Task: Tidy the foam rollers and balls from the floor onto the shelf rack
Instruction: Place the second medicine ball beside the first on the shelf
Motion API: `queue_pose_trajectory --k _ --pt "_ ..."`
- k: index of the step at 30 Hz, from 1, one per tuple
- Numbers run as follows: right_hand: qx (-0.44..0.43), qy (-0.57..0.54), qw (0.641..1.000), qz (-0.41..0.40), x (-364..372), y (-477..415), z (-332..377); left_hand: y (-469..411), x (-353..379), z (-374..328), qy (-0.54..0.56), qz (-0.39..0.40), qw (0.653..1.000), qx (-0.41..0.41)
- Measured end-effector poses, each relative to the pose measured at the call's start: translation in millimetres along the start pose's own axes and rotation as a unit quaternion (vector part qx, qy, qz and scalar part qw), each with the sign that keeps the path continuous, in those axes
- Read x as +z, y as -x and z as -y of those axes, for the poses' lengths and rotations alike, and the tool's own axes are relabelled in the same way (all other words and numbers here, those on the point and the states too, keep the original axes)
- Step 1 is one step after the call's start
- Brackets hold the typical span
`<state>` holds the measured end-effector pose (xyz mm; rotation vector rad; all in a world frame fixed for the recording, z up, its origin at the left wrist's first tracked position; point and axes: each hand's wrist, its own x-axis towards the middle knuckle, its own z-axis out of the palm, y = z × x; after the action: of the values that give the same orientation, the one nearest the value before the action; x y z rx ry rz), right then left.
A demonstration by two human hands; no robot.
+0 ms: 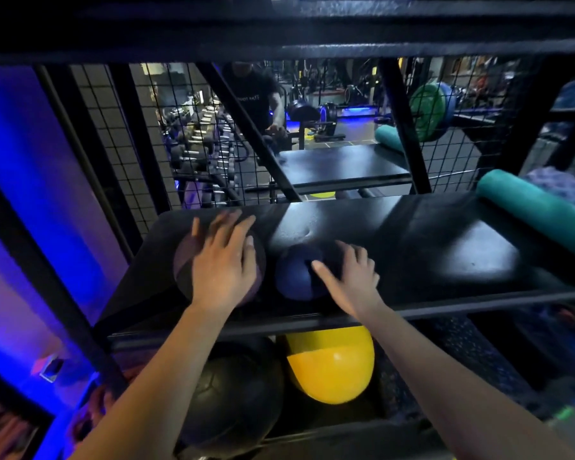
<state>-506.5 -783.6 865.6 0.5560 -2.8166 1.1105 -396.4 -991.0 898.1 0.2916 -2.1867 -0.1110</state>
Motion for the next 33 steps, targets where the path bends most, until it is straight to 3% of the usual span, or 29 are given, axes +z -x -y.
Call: queue_pose_trajectory --k 2,3,5,8,11,15,19,23,26,29,33 --pt "-0.028 0.01 0.999 -0.023 -6 4 -4 3 -17 10 0.008 -0.053 0.999 0.002" --pt "-0.045 0.021 0.999 -0.022 -7 6 -2 4 -21 18 0.034 -0.037 0.998 -0.033" --pt "-0.086 0.049 0.995 -0.004 -9 8 9 6 -26 37 0.074 0.044 0.989 -0.118" --pt "-0.159 0.102 0.98 0.054 -5 10 35 22 -27 57 0.068 0.164 0.972 -0.155" --pt "-0.177 0.086 0.976 0.095 -3 12 58 30 -38 68 0.062 0.159 0.959 -0.228" --pt "-0.197 0.086 0.968 0.126 5 8 71 28 -60 86 -0.025 0.15 0.933 -0.325" --pt "-0.21 0.053 0.966 0.144 24 6 77 31 -75 78 -0.005 0.064 0.947 -0.314" --pt "-0.197 0.059 0.966 0.156 32 7 83 37 -67 89 -0.062 0.207 0.921 -0.324" --pt "-0.191 0.115 0.962 0.156 34 0 86 38 -66 101 -0.116 0.212 0.911 -0.334" --pt "-0.119 0.184 0.966 0.14 33 -17 85 46 -60 109 -0.169 0.229 0.92 -0.27" --pt "-0.003 0.233 0.955 0.182 36 -31 72 61 -48 117 -0.148 0.186 0.964 -0.122"
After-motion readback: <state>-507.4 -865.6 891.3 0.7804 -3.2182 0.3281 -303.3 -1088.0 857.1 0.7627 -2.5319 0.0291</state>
